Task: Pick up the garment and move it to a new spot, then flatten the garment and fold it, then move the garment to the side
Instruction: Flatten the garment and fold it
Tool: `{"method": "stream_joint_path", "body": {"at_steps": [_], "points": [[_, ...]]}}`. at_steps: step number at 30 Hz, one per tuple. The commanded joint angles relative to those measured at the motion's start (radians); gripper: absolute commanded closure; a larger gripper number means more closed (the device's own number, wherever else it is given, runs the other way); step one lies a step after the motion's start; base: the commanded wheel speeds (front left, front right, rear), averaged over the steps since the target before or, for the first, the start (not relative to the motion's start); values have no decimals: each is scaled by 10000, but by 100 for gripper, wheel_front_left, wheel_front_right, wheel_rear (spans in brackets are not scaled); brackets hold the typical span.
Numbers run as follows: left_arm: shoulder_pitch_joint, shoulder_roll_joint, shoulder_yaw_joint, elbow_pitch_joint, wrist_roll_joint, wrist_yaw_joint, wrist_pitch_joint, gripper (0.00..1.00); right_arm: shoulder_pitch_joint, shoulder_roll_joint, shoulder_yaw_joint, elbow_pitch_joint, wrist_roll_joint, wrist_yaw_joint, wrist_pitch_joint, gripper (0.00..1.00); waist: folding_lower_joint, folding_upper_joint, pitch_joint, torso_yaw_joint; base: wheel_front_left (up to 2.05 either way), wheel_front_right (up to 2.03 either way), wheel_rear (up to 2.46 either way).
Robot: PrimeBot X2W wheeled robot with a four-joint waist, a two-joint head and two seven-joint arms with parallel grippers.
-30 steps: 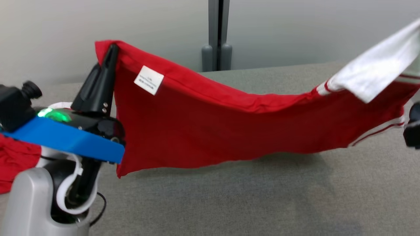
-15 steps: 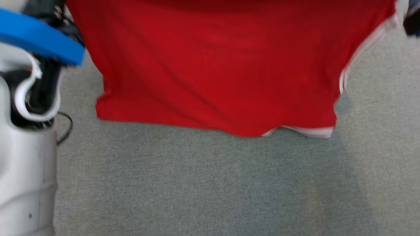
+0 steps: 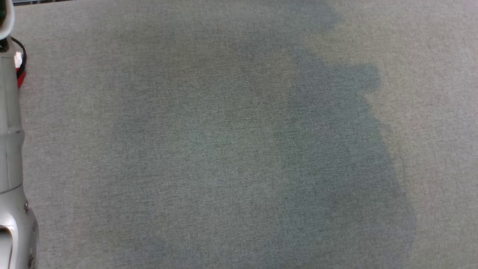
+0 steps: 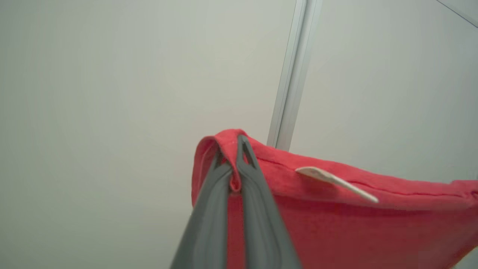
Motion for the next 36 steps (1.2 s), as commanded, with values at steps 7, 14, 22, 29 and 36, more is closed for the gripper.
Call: {"method": "stream_joint_path", "body": {"at_steps": [7, 14, 22, 29, 36], "points": [[1568, 204, -926, 1289, 655, -238, -1465, 100, 2570, 688, 230, 1152, 465, 0, -74, 100, 1, -1, 85, -265, 0, 0, 0], [3475, -243, -1275, 2989, 500, -255, -2280, 100, 5199, 1033, 62, 1342, 1550, 0, 235, 100, 1, -1, -397, -232, 0, 0, 0], [5824, -1064, -1357, 4800, 98, -145, -2494, 100, 9743, 1486, -1125, 53, 2632, 0, 2605, 100, 1, -1, -1910, 250, 0, 0, 0], [7395, -1367, -1476, 4516, 109, -94, -2537, 100, 12468, 2512, -2469, -1963, 2457, 1, 4134, 100, 1, -1, -2698, 489, 0, 0, 0], [9414, -1342, -1491, 3050, 230, 371, -2542, 100, 14592, 3226, -3566, -4220, 2028, 1, 5766, 100, 1, -1, -3087, 783, 0, 0, 0]]}}
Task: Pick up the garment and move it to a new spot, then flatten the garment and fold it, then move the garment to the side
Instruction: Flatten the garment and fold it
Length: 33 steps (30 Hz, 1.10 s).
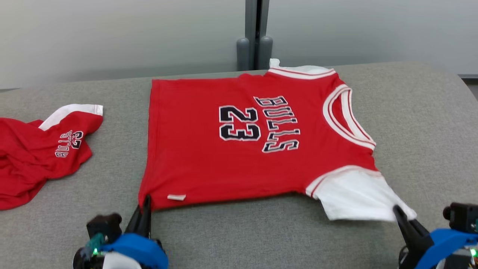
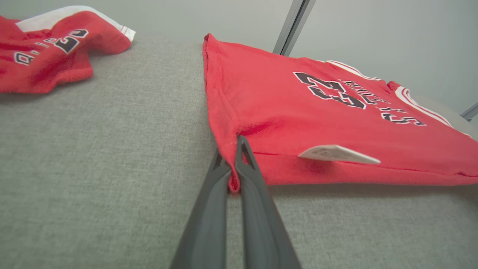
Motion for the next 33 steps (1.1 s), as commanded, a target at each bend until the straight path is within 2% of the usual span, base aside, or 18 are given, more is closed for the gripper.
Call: {"method": "stream_joint_path", "body": {"at_steps": [1, 7, 13, 21, 27, 33], "points": [[298, 144, -2, -206, 114, 118, -7, 100, 309, 31, -116, -184, -99, 1, 226, 100, 2, 4, -30, 34, 0, 0, 0], [1781, 583, -486, -1979, 493, 661, 852, 100, 1469, 96, -354, -1145, 216, 1, 1752, 100, 2, 4, -153, 220, 0, 0, 0], [2628, 1089, -689, -3925, 679, 1005, 1795, 100, 1627, 102, -446, -2008, 238, 1, 2232, 100, 2, 4, -150, 264, 0, 0, 0], [2136, 1235, -739, -5536, 535, 1252, 2912, 100, 259, 100, -80, -2614, -439, 3, 2727, 100, 2, 4, 20, 279, 0, 0, 0], [1458, 1021, -507, -5748, 53, 1387, 3671, 100, -1266, -8, 63, -2248, -689, 1, 2970, 100, 2, 4, 501, 321, 0, 0, 0], [687, 903, -282, -5457, -63, 1638, 3900, 100, -2684, -202, 103, -1427, -617, 1, 2724, 100, 2, 4, 1215, 385, 0, 0, 0]]}}
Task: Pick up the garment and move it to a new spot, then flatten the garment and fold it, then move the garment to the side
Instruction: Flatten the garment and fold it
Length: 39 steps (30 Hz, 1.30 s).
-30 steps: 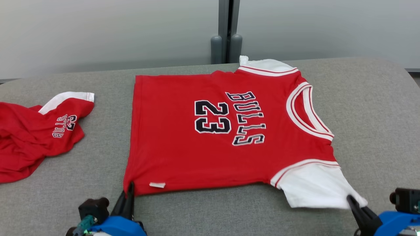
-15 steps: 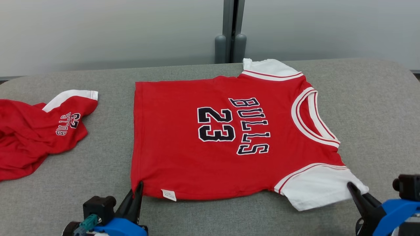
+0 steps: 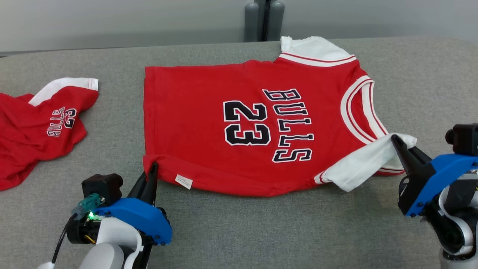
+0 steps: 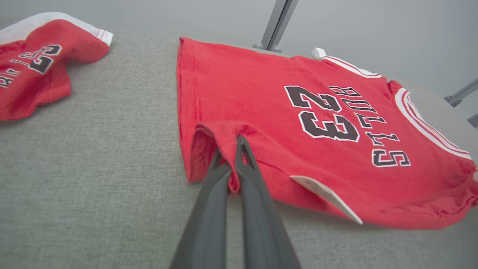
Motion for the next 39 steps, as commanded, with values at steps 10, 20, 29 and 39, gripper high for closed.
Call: {"method": "stream_joint_path", "body": {"at_steps": [10, 20, 29, 39], "points": [[-1269, -181, 216, 1070, -106, 185, 28, 100, -1775, -266, 46, 1519, -136, 3, -811, 100, -2, -1, 690, 143, 0, 0, 0], [-1647, -427, 87, 1248, -283, 12, -23, 100, -2434, -617, 143, 2205, -4, 3, -1330, 100, -2, -1, 815, 306, 0, 0, 0], [-2012, -503, -22, 1712, -345, -139, -25, 16, -2682, -698, 297, 2578, 192, 5, -1570, 0, -2, -1, 729, 490, 0, 0, 0], [-2062, -697, -165, 2750, -219, -153, -608, 0, -3310, -993, 1168, 3789, 658, 3, -3470, 0, -2, -1, 338, 489, 0, 0, 0]]}}
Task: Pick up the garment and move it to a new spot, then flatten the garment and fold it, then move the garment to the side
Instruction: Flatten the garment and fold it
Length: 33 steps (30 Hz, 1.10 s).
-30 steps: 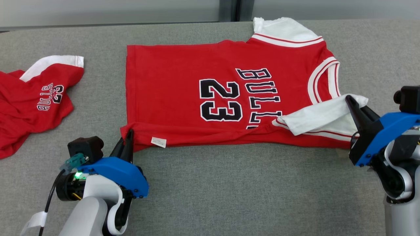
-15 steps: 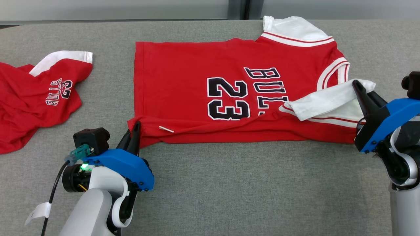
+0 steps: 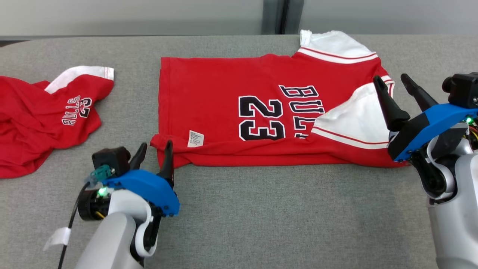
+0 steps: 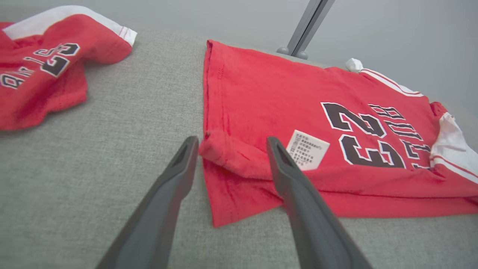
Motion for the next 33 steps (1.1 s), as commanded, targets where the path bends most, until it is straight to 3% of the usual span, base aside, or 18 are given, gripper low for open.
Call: {"method": "stream_joint_path", "body": {"at_steps": [1, 7, 16, 24, 33], "points": [[199, 18, -45, 70, 50, 2, -51, 0, -46, -128, 4, 92, 55, 1, -78, 0, 0, 0, -83, -13, 0, 0, 0], [894, 96, -213, 337, 59, 46, -46, 0, 1045, -279, -557, 408, -109, 1, 550, 0, 0, 0, -480, 41, 0, 0, 0], [613, -48, -112, 860, -55, 210, -321, 0, 2339, 593, -1915, 56, -1322, 3, 490, 0, 0, 0, -409, -282, 0, 0, 0], [-11, -114, 214, 1383, -102, 692, -503, 0, 1630, 1082, -2057, 1065, -1605, 3, -144, 0, 0, 0, 76, -597, 0, 0, 0], [-286, -212, -27, 1921, -105, 562, -349, 0, 786, 1163, -2394, 2711, -2198, 3, -35, 0, 0, 0, 517, -467, 0, 0, 0]]}}
